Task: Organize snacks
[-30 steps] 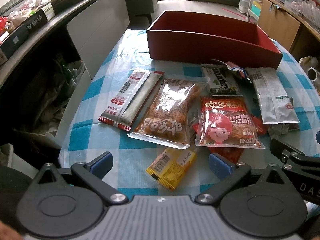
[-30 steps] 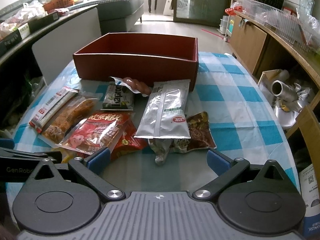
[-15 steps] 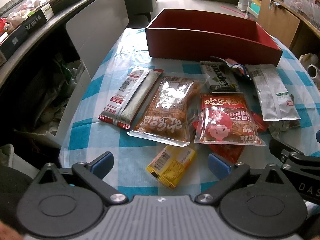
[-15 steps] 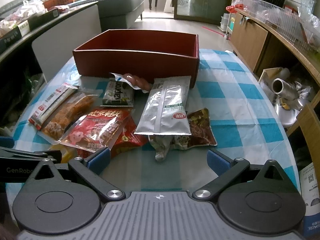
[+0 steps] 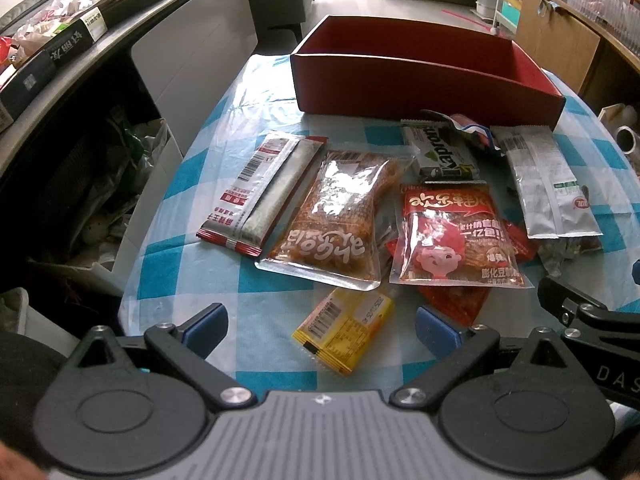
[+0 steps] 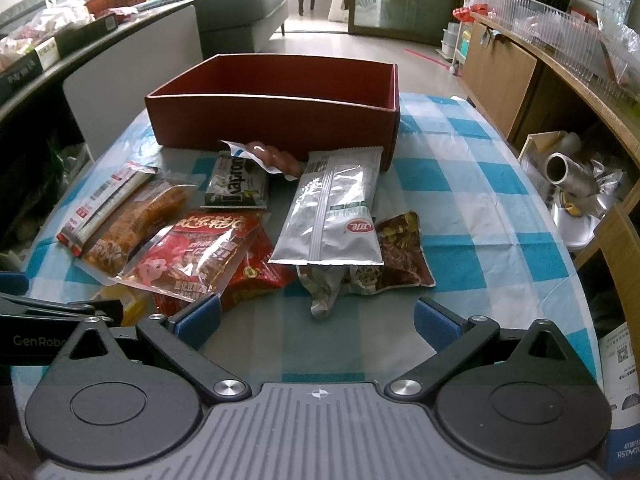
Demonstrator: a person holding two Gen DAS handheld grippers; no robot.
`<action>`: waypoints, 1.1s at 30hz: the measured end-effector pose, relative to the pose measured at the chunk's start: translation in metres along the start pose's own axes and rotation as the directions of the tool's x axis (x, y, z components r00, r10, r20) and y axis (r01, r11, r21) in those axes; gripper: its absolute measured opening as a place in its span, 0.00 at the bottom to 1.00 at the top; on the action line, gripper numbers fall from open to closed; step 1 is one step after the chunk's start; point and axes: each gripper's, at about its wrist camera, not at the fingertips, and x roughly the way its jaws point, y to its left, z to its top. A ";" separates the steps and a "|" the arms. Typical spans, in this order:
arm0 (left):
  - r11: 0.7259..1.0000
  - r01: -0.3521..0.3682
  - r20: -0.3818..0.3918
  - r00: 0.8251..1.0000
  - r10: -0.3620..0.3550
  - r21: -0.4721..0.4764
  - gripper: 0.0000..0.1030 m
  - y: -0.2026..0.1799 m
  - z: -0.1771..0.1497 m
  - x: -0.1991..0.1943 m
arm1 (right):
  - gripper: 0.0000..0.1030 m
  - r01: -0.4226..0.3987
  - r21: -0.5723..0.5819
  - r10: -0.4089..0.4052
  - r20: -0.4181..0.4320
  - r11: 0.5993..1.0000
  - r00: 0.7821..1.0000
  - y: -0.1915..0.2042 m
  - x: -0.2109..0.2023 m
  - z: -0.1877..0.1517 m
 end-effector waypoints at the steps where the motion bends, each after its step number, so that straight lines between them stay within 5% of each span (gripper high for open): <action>1: 1.000 -0.001 0.000 1.000 0.001 0.001 0.92 0.000 0.000 0.000 | 1.00 0.000 0.000 0.000 0.000 1.000 1.000 0.000 0.000 0.000; 33: 1.000 0.025 -0.057 0.998 -0.024 0.019 0.89 0.013 -0.012 0.010 | 1.00 -0.028 -0.043 0.025 -0.062 0.999 0.998 0.009 0.011 -0.005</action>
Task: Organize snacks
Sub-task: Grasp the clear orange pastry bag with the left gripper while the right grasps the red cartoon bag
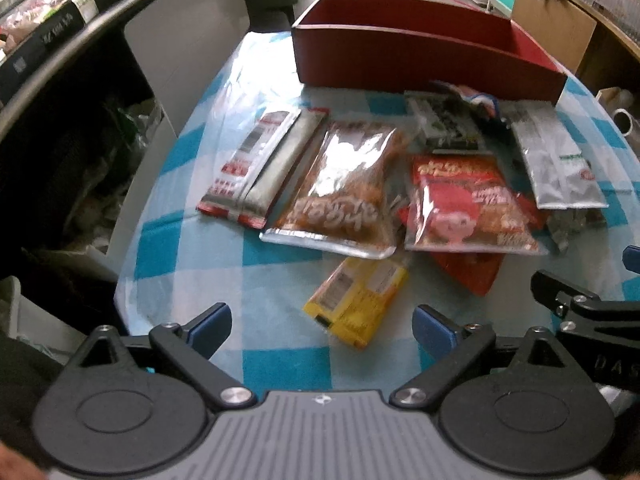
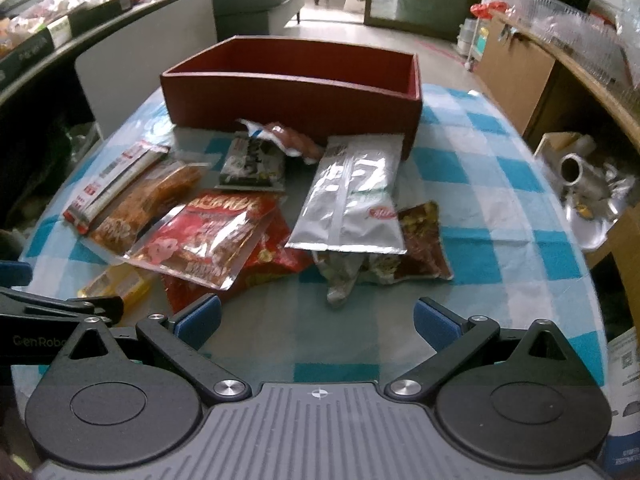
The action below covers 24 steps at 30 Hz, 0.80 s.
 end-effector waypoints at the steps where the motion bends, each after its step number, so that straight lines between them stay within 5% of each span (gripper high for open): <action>1: 1.000 -0.001 -0.005 1.000 0.001 -0.005 0.89 0.003 -0.001 0.001 | 1.00 0.004 -0.003 -0.004 -0.010 1.000 1.000 -0.001 0.002 -0.001; 12: 0.998 0.040 -0.025 0.999 -0.039 0.041 0.89 0.000 -0.001 0.016 | 1.00 0.022 -0.017 -0.024 -0.132 1.000 0.991 -0.011 0.026 -0.021; 17: 0.993 0.083 -0.035 0.996 -0.080 0.083 0.89 -0.007 0.007 0.026 | 1.00 -0.014 0.018 0.017 -0.134 1.000 0.991 -0.016 0.029 -0.023; 24: 0.989 0.149 -0.016 0.989 -0.149 0.010 0.89 0.015 0.019 0.012 | 1.00 -0.022 0.018 0.024 -0.100 1.000 0.995 -0.019 0.029 -0.027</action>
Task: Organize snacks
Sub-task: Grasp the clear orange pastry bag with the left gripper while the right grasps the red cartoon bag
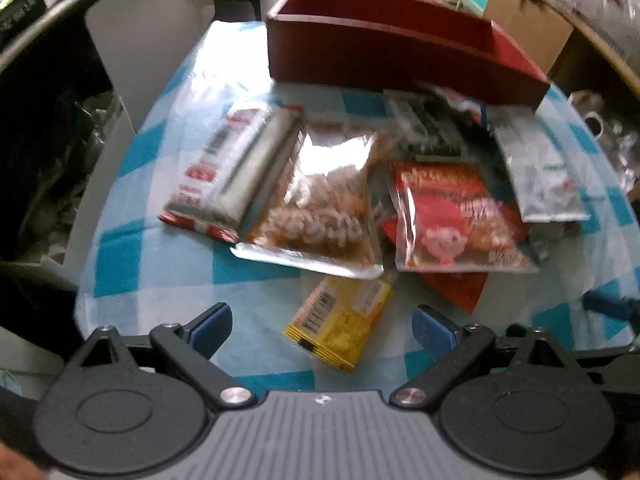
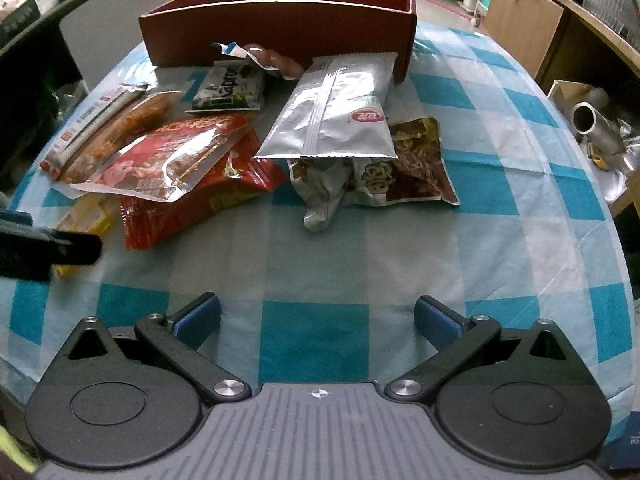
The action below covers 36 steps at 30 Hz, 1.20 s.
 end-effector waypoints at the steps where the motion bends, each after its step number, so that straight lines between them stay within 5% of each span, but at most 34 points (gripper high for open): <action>1: 1.000 -0.010 0.011 1.000 0.010 0.008 0.89 0.002 0.002 -0.004 | 1.00 0.000 -0.002 0.000 0.000 1.000 1.000 0.000 0.000 0.000; 5: 0.997 -0.054 0.065 0.997 0.051 0.048 0.89 0.006 0.016 -0.011 | 0.98 -0.017 -0.014 0.016 -0.019 1.000 1.000 0.000 -0.003 0.008; 9: 0.998 -0.011 0.089 0.996 0.006 0.058 0.88 0.009 0.040 -0.006 | 0.93 -0.052 -0.003 0.052 0.116 0.999 0.992 0.002 -0.034 0.024; 12: 0.999 -0.014 0.082 0.997 0.011 0.037 0.86 0.011 0.059 0.002 | 0.92 -0.085 -0.013 0.086 0.134 0.996 0.987 0.008 -0.036 0.047; 19: 0.995 0.053 0.080 0.996 -0.046 -0.085 0.86 0.042 0.061 -0.002 | 0.85 -0.119 -0.017 0.121 0.100 0.993 0.988 0.025 -0.037 0.077; 23: 0.986 0.093 0.079 0.993 -0.083 -0.140 0.86 0.050 0.062 -0.010 | 0.85 -0.048 -0.085 0.054 0.070 0.995 0.996 0.048 -0.015 0.096; 27: 0.986 0.107 0.139 0.986 -0.089 -0.126 0.86 0.053 0.063 -0.025 | 0.75 -0.070 -0.130 0.069 -0.007 0.989 0.998 0.077 0.006 0.112; 36: 0.980 0.164 0.132 0.980 -0.149 -0.109 0.86 0.055 0.062 -0.029 | 0.77 -0.053 -0.187 0.033 -0.105 0.981 0.994 0.074 0.019 0.102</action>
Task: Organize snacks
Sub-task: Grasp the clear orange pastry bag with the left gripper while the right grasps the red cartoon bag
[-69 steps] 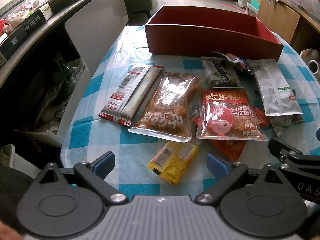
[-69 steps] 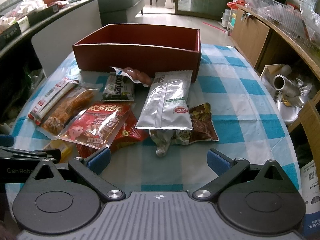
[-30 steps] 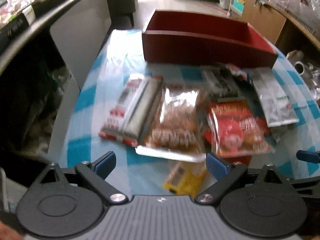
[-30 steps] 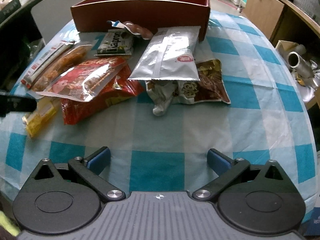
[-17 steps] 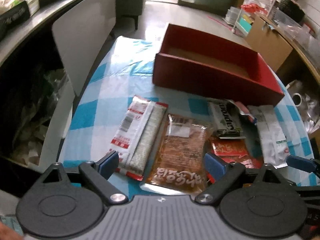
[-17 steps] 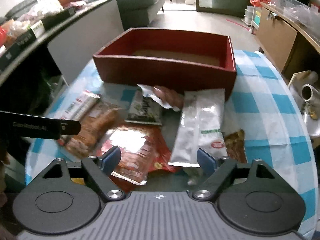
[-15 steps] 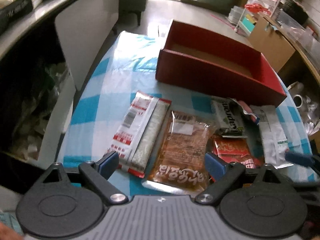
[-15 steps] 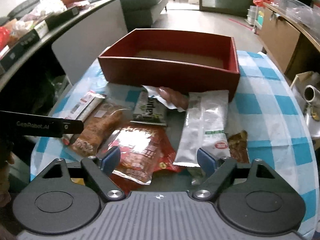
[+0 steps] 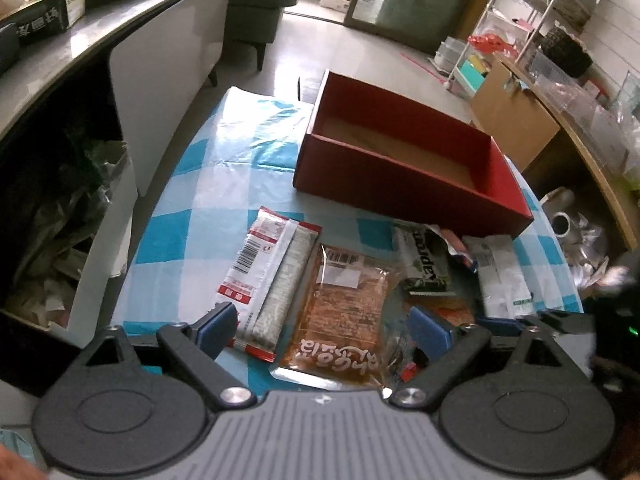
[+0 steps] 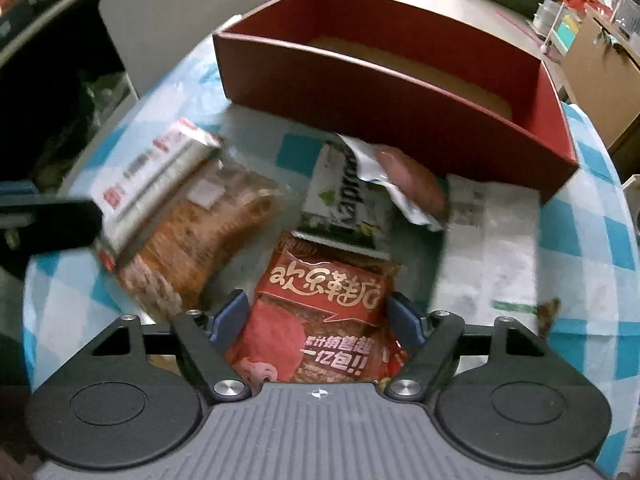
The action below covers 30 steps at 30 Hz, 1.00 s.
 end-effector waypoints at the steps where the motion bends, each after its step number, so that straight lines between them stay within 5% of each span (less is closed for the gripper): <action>1: 1.000 0.000 -0.008 1.000 0.000 0.000 0.86 0.000 0.000 0.002 | 0.77 -0.007 -0.006 0.007 -0.004 1.000 1.000 -0.001 -0.002 -0.004; 4: 0.999 0.030 -0.061 0.998 -0.031 -0.017 0.86 -0.001 -0.001 0.013 | 0.72 -0.042 0.010 0.042 -0.009 0.999 0.999 -0.012 -0.013 -0.017; 6: 0.998 0.053 -0.102 0.993 -0.056 -0.029 0.86 -0.005 -0.001 0.024 | 0.47 -0.076 0.054 0.075 0.010 0.996 0.997 -0.024 -0.018 -0.020; 7: 0.998 0.060 -0.121 0.991 -0.063 -0.026 0.86 -0.008 0.000 0.030 | 0.45 -0.121 0.104 0.119 0.022 0.987 0.993 -0.035 -0.020 -0.021; 13: 0.997 0.010 -0.161 0.987 0.001 0.070 0.86 -0.034 0.004 0.065 | 0.71 -0.175 0.140 0.169 0.052 0.975 0.984 -0.044 -0.009 -0.030; 16: 0.993 0.017 -0.212 0.977 0.007 0.114 0.86 -0.044 0.008 0.088 | 0.73 -0.194 0.125 0.185 0.074 0.973 0.980 -0.044 -0.009 -0.035; 18: 0.984 -0.064 -0.202 0.975 0.097 0.164 0.85 -0.048 0.010 0.101 | 0.73 -0.213 0.130 0.204 0.079 0.968 0.976 -0.049 -0.010 -0.035; 23: 0.988 -0.095 -0.186 0.976 0.117 0.124 0.85 -0.044 0.014 0.103 | 0.74 -0.249 0.135 0.240 0.080 0.959 0.968 -0.059 -0.016 -0.041; 27: 0.977 -0.126 -0.160 0.975 0.154 0.171 0.54 -0.045 0.009 0.093 | 0.79 -0.255 0.119 0.248 0.075 0.959 0.966 -0.057 -0.014 -0.042; 30: 0.985 -0.085 -0.158 0.981 0.109 0.151 0.46 -0.044 0.005 0.084 | 0.79 -0.246 0.105 0.238 0.076 0.964 0.968 -0.054 -0.015 -0.042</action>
